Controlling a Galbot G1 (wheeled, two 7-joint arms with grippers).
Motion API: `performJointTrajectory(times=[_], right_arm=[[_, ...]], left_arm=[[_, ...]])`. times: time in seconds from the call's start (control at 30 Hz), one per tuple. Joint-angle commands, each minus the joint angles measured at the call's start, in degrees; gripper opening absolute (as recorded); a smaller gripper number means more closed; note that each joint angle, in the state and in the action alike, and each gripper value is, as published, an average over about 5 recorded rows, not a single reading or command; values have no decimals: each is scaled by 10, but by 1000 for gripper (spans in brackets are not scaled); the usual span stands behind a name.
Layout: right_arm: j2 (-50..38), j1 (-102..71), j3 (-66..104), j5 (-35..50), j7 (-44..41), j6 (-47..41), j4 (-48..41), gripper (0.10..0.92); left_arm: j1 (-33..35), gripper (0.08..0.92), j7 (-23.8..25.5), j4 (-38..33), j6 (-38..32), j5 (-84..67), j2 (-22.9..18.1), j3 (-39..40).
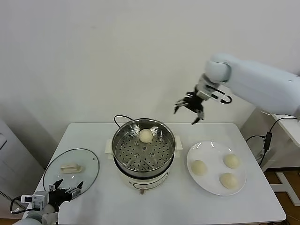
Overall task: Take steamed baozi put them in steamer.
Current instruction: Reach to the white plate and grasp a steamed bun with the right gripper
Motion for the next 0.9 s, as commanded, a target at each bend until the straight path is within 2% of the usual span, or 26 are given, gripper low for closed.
performJointTrajectory(times=[0.03,0.4,0.9], right_arm=[[-128,-27,-67,105,29,-192,57,823],[-94,-171,21,83,54,-195,10,823],[-46,-278,64,32,57,-188,-36,823]], left_arm=[[-1,823,0,-1,1,0,-1,1],[1,823,-1,-1,1,1,-2,-1],[2,823,-1,2,0,1,-4,0]])
